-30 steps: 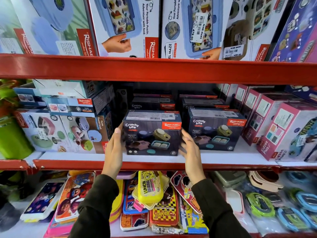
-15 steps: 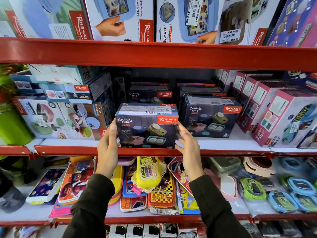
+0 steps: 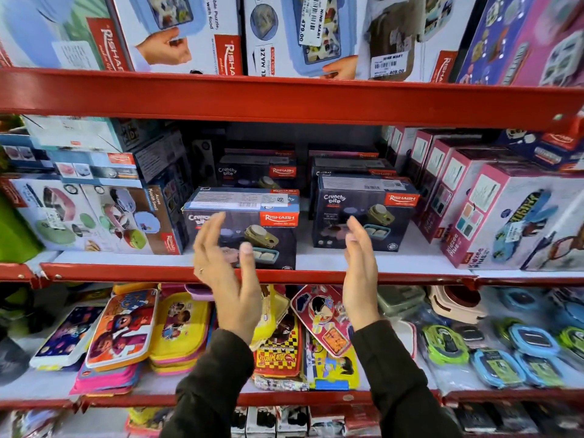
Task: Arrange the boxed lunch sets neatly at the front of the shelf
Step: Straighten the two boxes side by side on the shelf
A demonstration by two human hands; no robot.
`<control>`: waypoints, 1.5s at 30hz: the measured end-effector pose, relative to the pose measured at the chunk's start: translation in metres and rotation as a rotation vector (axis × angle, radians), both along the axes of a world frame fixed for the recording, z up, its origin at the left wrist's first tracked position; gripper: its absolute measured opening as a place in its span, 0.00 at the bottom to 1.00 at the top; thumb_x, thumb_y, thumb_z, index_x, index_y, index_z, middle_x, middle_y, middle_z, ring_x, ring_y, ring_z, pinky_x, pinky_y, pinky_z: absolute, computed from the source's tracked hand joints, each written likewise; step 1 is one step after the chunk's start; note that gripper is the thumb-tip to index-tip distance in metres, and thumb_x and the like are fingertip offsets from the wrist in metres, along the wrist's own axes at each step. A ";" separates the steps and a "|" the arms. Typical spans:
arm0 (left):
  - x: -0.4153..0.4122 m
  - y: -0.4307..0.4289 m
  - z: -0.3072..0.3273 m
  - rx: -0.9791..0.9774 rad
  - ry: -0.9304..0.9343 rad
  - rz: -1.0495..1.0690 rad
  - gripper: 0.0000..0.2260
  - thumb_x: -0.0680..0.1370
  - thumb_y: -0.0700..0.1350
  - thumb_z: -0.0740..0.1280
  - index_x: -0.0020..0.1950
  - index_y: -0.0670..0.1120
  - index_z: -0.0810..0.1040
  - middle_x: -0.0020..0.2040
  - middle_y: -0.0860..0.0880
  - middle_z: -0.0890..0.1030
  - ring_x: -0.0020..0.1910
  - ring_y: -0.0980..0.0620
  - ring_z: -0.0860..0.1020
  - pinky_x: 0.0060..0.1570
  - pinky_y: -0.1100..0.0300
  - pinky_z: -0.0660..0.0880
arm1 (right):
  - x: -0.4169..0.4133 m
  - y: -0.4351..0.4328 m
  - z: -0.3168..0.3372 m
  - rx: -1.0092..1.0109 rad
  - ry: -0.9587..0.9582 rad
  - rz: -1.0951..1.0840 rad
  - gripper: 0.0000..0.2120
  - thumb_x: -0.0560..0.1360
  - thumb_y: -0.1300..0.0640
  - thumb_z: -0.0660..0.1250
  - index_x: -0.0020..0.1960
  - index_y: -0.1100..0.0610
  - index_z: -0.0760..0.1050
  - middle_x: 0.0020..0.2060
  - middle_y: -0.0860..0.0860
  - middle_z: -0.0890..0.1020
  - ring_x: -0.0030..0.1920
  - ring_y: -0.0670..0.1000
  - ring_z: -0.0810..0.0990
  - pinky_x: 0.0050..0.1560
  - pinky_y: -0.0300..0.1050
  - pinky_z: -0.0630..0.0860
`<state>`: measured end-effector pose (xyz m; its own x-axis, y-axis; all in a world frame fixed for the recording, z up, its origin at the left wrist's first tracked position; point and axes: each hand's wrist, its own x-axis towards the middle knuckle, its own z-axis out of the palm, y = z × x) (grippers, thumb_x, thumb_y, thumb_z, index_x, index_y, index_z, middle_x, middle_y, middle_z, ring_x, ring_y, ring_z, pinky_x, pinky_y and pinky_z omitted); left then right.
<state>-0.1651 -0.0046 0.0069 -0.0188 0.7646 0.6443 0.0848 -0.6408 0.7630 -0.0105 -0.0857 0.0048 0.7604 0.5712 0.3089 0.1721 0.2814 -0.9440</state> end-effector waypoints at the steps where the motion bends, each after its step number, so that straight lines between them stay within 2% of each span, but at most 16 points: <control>1: 0.012 -0.008 0.000 0.017 0.017 -0.054 0.23 0.84 0.49 0.59 0.78 0.45 0.67 0.74 0.41 0.71 0.76 0.46 0.66 0.77 0.59 0.58 | 0.008 -0.004 0.000 0.009 0.005 -0.016 0.24 0.82 0.46 0.56 0.76 0.48 0.67 0.75 0.43 0.71 0.71 0.34 0.70 0.75 0.42 0.64; 3: 0.036 -0.022 0.001 0.038 0.047 -0.180 0.22 0.84 0.49 0.58 0.77 0.45 0.68 0.70 0.42 0.73 0.72 0.44 0.70 0.74 0.54 0.64 | 0.023 -0.013 0.002 0.013 -0.003 -0.060 0.23 0.83 0.46 0.56 0.76 0.48 0.67 0.75 0.43 0.70 0.73 0.37 0.68 0.72 0.37 0.63; 6: 0.069 -0.034 0.004 0.007 0.046 -0.412 0.21 0.85 0.47 0.59 0.79 0.51 0.67 0.73 0.53 0.73 0.72 0.53 0.74 0.71 0.58 0.71 | 0.048 -0.024 0.004 0.014 -0.020 -0.134 0.22 0.84 0.47 0.56 0.77 0.47 0.65 0.76 0.43 0.68 0.75 0.39 0.66 0.70 0.34 0.62; 9: 0.105 -0.038 0.007 -0.172 -0.049 -0.600 0.23 0.86 0.48 0.59 0.82 0.54 0.63 0.81 0.58 0.67 0.80 0.60 0.67 0.77 0.63 0.65 | 0.077 -0.034 0.010 0.017 -0.007 -0.189 0.28 0.82 0.42 0.56 0.80 0.48 0.59 0.79 0.45 0.62 0.77 0.42 0.62 0.73 0.38 0.60; 11: 0.129 -0.036 0.013 -0.283 -0.094 -0.588 0.24 0.87 0.49 0.58 0.84 0.55 0.59 0.84 0.58 0.61 0.83 0.62 0.60 0.82 0.61 0.58 | 0.099 -0.037 0.016 0.005 0.023 -0.189 0.28 0.84 0.43 0.55 0.81 0.49 0.56 0.80 0.47 0.59 0.76 0.42 0.60 0.74 0.41 0.58; 13: 0.147 -0.031 0.023 -0.396 -0.142 -0.551 0.25 0.88 0.51 0.56 0.85 0.55 0.54 0.86 0.56 0.56 0.84 0.60 0.55 0.84 0.56 0.52 | 0.120 -0.036 0.021 -0.024 0.063 -0.161 0.27 0.85 0.44 0.53 0.81 0.50 0.56 0.81 0.47 0.59 0.74 0.40 0.59 0.73 0.41 0.57; 15: 0.159 -0.023 0.033 -0.510 -0.177 -0.526 0.27 0.87 0.54 0.54 0.86 0.55 0.51 0.87 0.54 0.53 0.85 0.56 0.53 0.84 0.53 0.50 | 0.137 -0.033 0.022 -0.053 0.092 -0.114 0.28 0.84 0.42 0.52 0.81 0.50 0.56 0.81 0.47 0.60 0.75 0.40 0.59 0.80 0.47 0.54; 20: 0.168 -0.019 0.037 -0.705 -0.243 -0.533 0.27 0.86 0.60 0.53 0.82 0.49 0.64 0.80 0.48 0.70 0.80 0.50 0.68 0.79 0.55 0.62 | 0.151 -0.035 0.016 -0.125 0.157 0.040 0.42 0.73 0.28 0.52 0.81 0.48 0.58 0.81 0.49 0.62 0.81 0.51 0.61 0.82 0.59 0.55; 22: 0.164 -0.022 0.031 -0.695 -0.256 -0.506 0.26 0.86 0.60 0.54 0.81 0.49 0.66 0.79 0.47 0.72 0.78 0.50 0.70 0.81 0.51 0.63 | 0.150 -0.041 0.015 -0.121 0.172 0.051 0.45 0.69 0.25 0.53 0.80 0.47 0.59 0.81 0.50 0.63 0.80 0.53 0.61 0.82 0.60 0.56; 25: 0.153 -0.026 0.021 -0.643 -0.225 -0.452 0.28 0.85 0.62 0.55 0.82 0.51 0.67 0.81 0.49 0.71 0.80 0.51 0.68 0.82 0.47 0.61 | 0.148 -0.052 0.010 -0.116 0.176 0.044 0.41 0.71 0.27 0.53 0.79 0.47 0.63 0.79 0.51 0.67 0.79 0.55 0.65 0.80 0.61 0.60; 30: 0.136 -0.038 0.006 -0.544 -0.196 -0.428 0.38 0.75 0.74 0.60 0.79 0.53 0.71 0.78 0.53 0.75 0.78 0.55 0.71 0.81 0.47 0.65 | 0.141 -0.072 0.001 -0.119 0.151 0.012 0.34 0.75 0.30 0.51 0.76 0.45 0.68 0.77 0.48 0.70 0.77 0.52 0.68 0.78 0.61 0.63; 32: 0.131 -0.040 0.001 -0.509 -0.185 -0.434 0.38 0.74 0.76 0.61 0.78 0.56 0.73 0.77 0.54 0.77 0.78 0.55 0.72 0.80 0.45 0.67 | 0.137 -0.079 -0.001 -0.121 0.131 -0.001 0.33 0.76 0.30 0.51 0.75 0.43 0.69 0.77 0.46 0.71 0.77 0.50 0.68 0.78 0.62 0.63; 35: 0.125 -0.048 0.001 -0.471 -0.162 -0.444 0.30 0.78 0.69 0.62 0.77 0.58 0.73 0.77 0.57 0.76 0.78 0.58 0.72 0.80 0.47 0.66 | 0.133 -0.087 0.000 -0.130 0.119 -0.010 0.33 0.76 0.30 0.51 0.75 0.44 0.69 0.76 0.46 0.72 0.76 0.50 0.69 0.78 0.61 0.64; 38: 0.120 -0.056 -0.001 -0.446 -0.153 -0.446 0.27 0.80 0.62 0.64 0.79 0.57 0.72 0.78 0.57 0.75 0.78 0.61 0.71 0.80 0.52 0.67 | 0.130 -0.094 0.002 -0.133 0.109 -0.003 0.36 0.74 0.28 0.52 0.76 0.45 0.69 0.75 0.46 0.73 0.75 0.49 0.70 0.78 0.61 0.65; 41: 0.117 -0.058 0.002 -0.454 -0.116 -0.438 0.25 0.83 0.58 0.64 0.80 0.55 0.71 0.78 0.56 0.74 0.77 0.60 0.71 0.80 0.53 0.67 | 0.126 -0.097 0.003 -0.154 0.076 0.008 0.28 0.79 0.32 0.52 0.74 0.41 0.69 0.75 0.46 0.73 0.73 0.47 0.71 0.77 0.60 0.66; 45: 0.116 -0.058 0.007 -0.444 -0.081 -0.428 0.27 0.82 0.61 0.64 0.79 0.55 0.71 0.78 0.55 0.75 0.76 0.59 0.73 0.79 0.51 0.69 | 0.120 -0.099 0.007 -0.168 0.017 0.000 0.21 0.79 0.32 0.53 0.69 0.33 0.70 0.73 0.42 0.73 0.75 0.47 0.70 0.78 0.60 0.65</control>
<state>-0.0490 -0.0625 0.0139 0.3136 0.9096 0.2725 -0.1786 -0.2253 0.9578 0.1090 -0.1849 0.0119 0.7647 0.6137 0.1966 0.1559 0.1197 -0.9805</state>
